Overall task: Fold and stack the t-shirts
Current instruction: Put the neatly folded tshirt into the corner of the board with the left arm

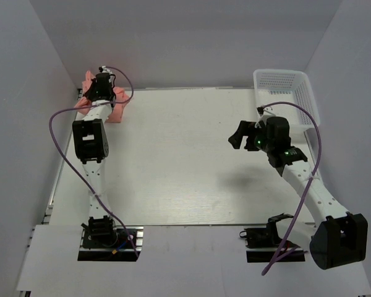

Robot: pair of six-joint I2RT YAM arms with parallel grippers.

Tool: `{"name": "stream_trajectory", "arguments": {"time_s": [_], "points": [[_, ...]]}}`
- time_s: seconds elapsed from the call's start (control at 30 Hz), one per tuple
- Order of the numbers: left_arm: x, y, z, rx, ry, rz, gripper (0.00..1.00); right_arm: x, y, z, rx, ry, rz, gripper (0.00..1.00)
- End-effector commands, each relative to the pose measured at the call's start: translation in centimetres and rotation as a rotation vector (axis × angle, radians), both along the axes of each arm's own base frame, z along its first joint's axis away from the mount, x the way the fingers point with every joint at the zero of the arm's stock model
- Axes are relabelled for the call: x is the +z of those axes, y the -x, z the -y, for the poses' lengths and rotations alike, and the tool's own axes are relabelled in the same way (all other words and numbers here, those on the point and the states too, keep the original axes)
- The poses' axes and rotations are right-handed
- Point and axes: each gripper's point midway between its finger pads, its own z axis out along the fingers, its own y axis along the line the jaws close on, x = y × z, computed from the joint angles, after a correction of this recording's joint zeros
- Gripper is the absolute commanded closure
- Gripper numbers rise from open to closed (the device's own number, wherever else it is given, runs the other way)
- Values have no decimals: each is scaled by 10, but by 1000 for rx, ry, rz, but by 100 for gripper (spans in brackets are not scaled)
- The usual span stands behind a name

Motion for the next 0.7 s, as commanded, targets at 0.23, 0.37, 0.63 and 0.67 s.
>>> {"name": "stream_trajectory", "arguments": {"time_s": [0.23,0.37,0.63,0.67], "points": [[62,-7,-19,43,-41,187,11,19,-17,-5,7,-12,34,10],[77,4,-13,77,-21,217,0,21,-14,-6,9,-26,36,10],[72,35,49,-18,379,190,0,26,8,-5,36,-51,67,10],[70,39,57,-32,436,189,0,26,10,-6,42,-53,71,10]]}}
